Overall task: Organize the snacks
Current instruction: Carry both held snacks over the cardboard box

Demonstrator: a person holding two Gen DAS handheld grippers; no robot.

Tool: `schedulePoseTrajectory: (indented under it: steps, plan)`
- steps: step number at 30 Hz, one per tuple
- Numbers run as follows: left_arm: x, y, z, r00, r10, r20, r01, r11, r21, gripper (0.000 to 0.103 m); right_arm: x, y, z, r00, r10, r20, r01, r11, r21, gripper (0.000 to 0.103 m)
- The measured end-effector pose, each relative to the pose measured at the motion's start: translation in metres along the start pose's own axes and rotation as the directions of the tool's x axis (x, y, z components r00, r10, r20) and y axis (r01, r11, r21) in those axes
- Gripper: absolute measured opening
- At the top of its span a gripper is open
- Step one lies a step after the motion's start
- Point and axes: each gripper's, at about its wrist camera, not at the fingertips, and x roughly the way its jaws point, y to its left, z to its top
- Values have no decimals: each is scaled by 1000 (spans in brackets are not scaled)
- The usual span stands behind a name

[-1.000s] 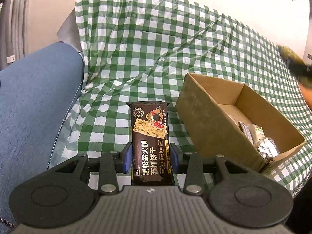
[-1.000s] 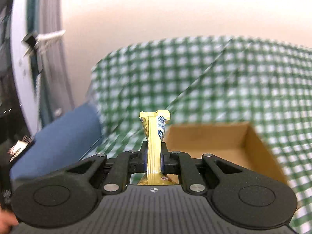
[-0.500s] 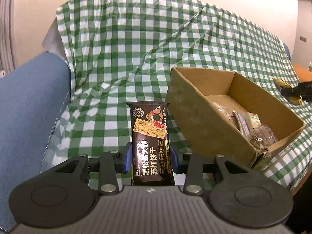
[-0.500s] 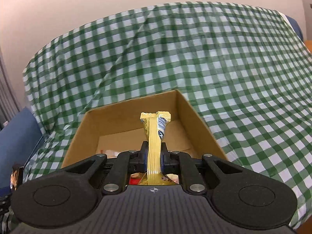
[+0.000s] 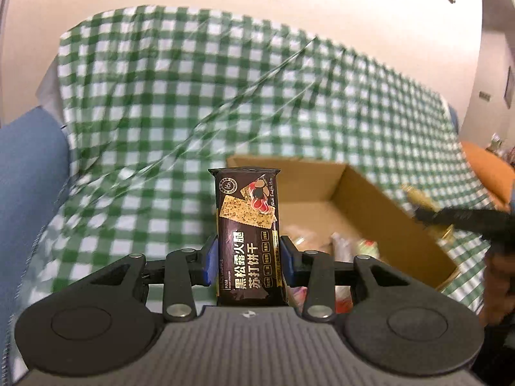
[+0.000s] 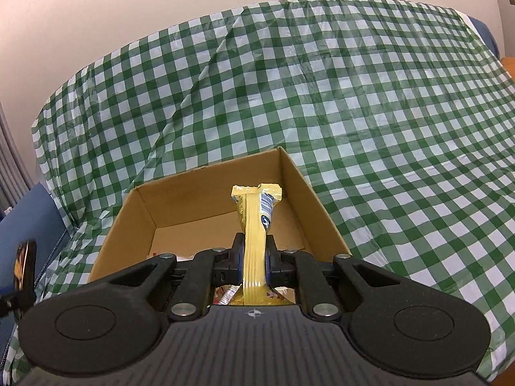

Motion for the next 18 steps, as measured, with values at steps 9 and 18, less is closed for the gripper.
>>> schedulePoseTrajectory:
  steps: [9,18]
  plan:
    - [15,-37,42,996,-61,65,64,997,-38,43,7,5,1,1000,9,-8,-9,1000,-8,12]
    - [45,-62,68,994,-79,77,80,997,-11,43,19,8,3,1000,17,-22,-17,1000,-5,12]
